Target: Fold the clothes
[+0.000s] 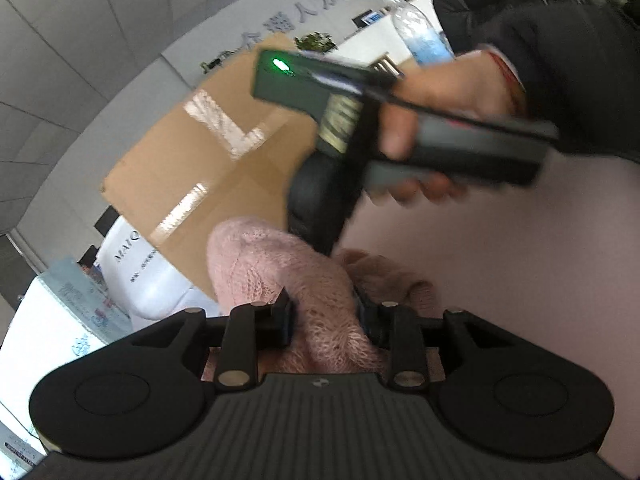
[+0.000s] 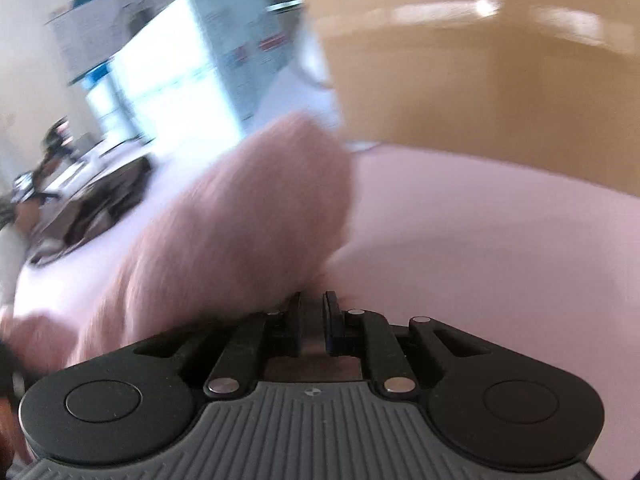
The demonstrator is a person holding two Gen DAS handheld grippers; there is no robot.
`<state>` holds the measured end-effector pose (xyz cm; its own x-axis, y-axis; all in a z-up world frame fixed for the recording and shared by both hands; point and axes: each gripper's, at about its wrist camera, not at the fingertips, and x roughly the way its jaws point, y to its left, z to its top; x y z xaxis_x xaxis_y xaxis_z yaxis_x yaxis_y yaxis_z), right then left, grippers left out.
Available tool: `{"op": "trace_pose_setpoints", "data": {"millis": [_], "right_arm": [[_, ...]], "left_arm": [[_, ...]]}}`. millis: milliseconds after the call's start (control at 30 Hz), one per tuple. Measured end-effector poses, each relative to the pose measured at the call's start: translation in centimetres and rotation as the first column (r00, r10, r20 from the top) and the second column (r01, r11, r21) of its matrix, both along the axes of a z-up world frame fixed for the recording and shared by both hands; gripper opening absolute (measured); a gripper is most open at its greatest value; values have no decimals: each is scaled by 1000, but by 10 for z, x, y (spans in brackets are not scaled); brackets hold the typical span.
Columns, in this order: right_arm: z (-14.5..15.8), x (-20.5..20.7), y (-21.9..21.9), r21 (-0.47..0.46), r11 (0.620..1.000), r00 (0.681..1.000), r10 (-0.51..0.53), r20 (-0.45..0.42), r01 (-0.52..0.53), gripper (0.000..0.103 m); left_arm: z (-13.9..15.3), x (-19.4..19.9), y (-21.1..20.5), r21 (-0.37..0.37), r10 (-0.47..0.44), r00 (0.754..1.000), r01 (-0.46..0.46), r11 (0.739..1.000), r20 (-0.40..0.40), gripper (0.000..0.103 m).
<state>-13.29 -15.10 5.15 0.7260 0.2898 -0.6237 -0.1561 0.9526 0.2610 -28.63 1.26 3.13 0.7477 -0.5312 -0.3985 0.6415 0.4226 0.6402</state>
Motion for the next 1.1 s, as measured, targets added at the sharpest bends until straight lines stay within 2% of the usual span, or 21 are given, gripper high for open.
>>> {"op": "trace_pose_setpoints", "data": {"millis": [67, 133, 233, 333, 467, 500, 600, 700, 767, 867, 967, 1033, 1100], "right_arm": [[13, -2, -16, -3, 997, 995, -74, 64, 74, 12], [22, -11, -26, 37, 995, 987, -92, 130, 88, 12], [34, -25, -26, 113, 994, 976, -36, 215, 12, 17], [34, -29, -15, 130, 989, 972, 41, 231, -73, 17], [24, -26, 15, 47, 986, 970, 146, 194, -158, 17], [18, -22, 22, -13, 988, 975, 154, 159, -154, 17], [2, -10, 31, -129, 987, 993, 102, 50, -95, 17], [-4, -2, 25, -109, 991, 997, 76, 10, -75, 17], [-4, 2, 22, -97, 993, 998, 69, -4, -69, 17], [-7, 1, 25, -110, 991, 997, 71, 4, -70, 17], [-7, -5, 25, -123, 990, 997, 74, 14, -72, 19], [-6, -13, 22, -124, 990, 997, 74, 18, -71, 19], [-8, -13, 24, -128, 989, 997, 73, 25, -69, 19]], "left_arm": [[-4, -2, -3, 19, -13, 1000, 13, 1000, 0, 29], [-6, -4, -5, 31, -27, 1000, 27, 999, -6, 29], [-7, -6, -7, 44, -39, 999, 40, 998, -23, 29], [-8, -8, -9, 54, -46, 998, 48, 997, -36, 30], [-9, -9, -11, 57, -55, 997, 58, 997, -56, 32], [-9, -9, -11, 56, -57, 996, 60, 997, -61, 33], [-11, -7, -13, 50, -41, 995, 45, 998, -86, 38], [-7, -2, -15, 57, -5, 992, 12, 998, -128, 45], [-2, -3, -14, 48, -4, 990, 11, 999, -141, 46], [17, -3, -7, -3, -21, 983, 21, 1000, -180, 51], [44, 5, 4, -108, -9, 972, -17, 994, -235, 57], [64, 12, 14, -210, 19, 959, -81, 974, -281, 60], [79, 23, 23, -303, 59, 939, -168, 938, -338, 73]]}}
